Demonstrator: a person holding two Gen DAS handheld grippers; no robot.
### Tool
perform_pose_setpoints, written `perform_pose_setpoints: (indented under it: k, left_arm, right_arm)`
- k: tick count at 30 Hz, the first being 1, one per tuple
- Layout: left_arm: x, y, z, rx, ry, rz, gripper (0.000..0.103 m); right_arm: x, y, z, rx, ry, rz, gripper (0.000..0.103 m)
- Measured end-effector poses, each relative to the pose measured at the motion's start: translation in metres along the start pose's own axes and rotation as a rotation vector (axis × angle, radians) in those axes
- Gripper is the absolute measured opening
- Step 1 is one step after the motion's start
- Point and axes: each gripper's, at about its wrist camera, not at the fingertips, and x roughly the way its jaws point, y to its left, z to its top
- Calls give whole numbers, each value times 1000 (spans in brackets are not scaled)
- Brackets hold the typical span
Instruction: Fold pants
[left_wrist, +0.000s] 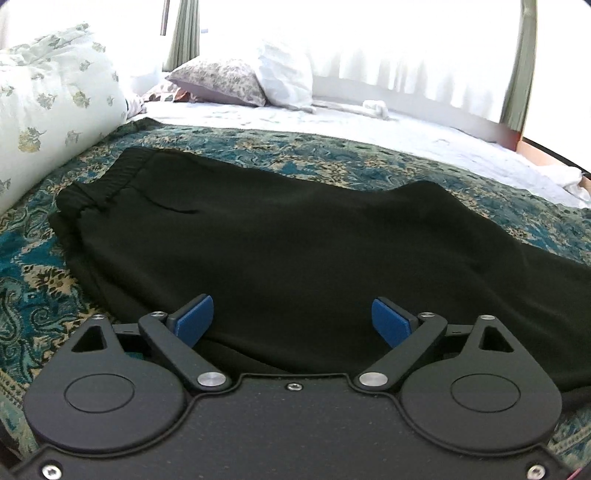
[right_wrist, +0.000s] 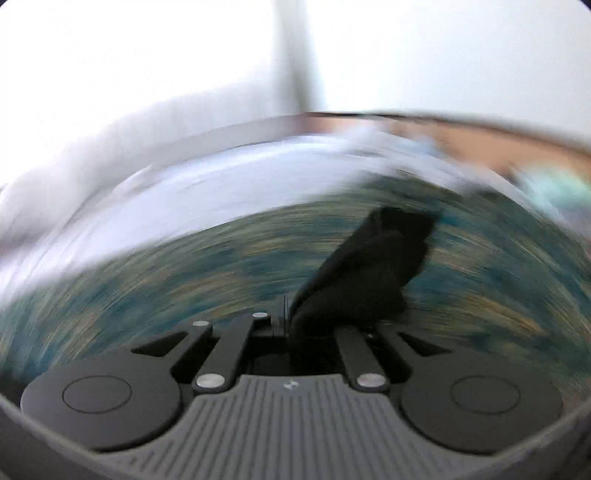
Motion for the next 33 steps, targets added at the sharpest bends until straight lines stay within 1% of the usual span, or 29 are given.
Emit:
perform_pose_setpoints:
  k: [1,3,5,6,8,9,10,11,14,15,16,17,20,21,22,23,24,25,27,29,31,32,33]
  left_arm:
    - [0,-1,-3,15,-8,3,93]
    - [0,-3,-7,50,-20,10,94]
    - [0,-8,-10,67,-26,8,95]
    - [0,-10,-11,68,-28,5,96]
    - [2,-11,-12,65,-30,-6,98]
    - [2,-11,-12,65,-32,-9,98]
    - [2,-12,-13,69,-35,-8,98]
    - [2,-13,-14,74,-37,-5,99]
    - [3,-14,-16,82,-41,1,99]
    - [2,-13,-16,78,-41,-3,99]
    - [2,-12,-16,73,-42,-8,99]
    - [1,-11,-16,68,-42,-12,99]
    - [1,-10,-15,63,-40,-17,99]
    - [1,-10,-14,63,-38,-17,99]
    - [1,-10,-13,63,-37,-17,99]
    - [1,-9,-13,62,-36,-17,99]
    - [0,-9,-13,60,-35,-18,99]
    - [0,-9,-13,58,-34,-18,99]
    - [0,-8,-12,56,-31,-19,99]
    - [0,-7,-11,52,-30,-21,99]
    - [0,-6,-11,46,-29,-26,99]
    - [-1,-5,-10,41,-30,-30,99]
    - [-1,-3,-10,34,-30,-35,99]
  right_arm:
    - [-1,35,-9,-85,18,66,6]
    - [-8,107,-41,-246,64,216,6]
    - [-15,148,-70,-314,111,311,7]
    - [-19,164,-83,-345,127,341,7]
    - [-34,191,-104,-466,56,284,7]
    - [-39,199,-109,-523,29,257,8]
    - [-43,203,-111,-550,17,250,10]
    - [-46,204,-112,-554,17,256,15]
    - [-51,200,-110,-545,23,273,18]
    - [-53,197,-110,-540,27,276,17]
    - [-56,195,-111,-537,28,276,11]
    - [-57,193,-113,-538,22,275,8]
    - [-59,194,-118,-545,-3,246,8]
    - [-58,194,-120,-543,-12,231,10]
    - [-56,197,-120,-547,-26,209,33]
    - [-55,199,-121,-561,-36,197,42]
    - [-54,203,-121,-578,-50,182,47]
    - [-52,206,-120,-594,-67,166,57]
    - [-46,213,-115,-609,-71,169,61]
    - [-35,219,-108,-605,-52,183,69]
    - [-26,222,-104,-602,-40,190,69]
    - [-21,222,-102,-585,-25,205,48]
    - [-18,220,-99,-557,1,239,30]
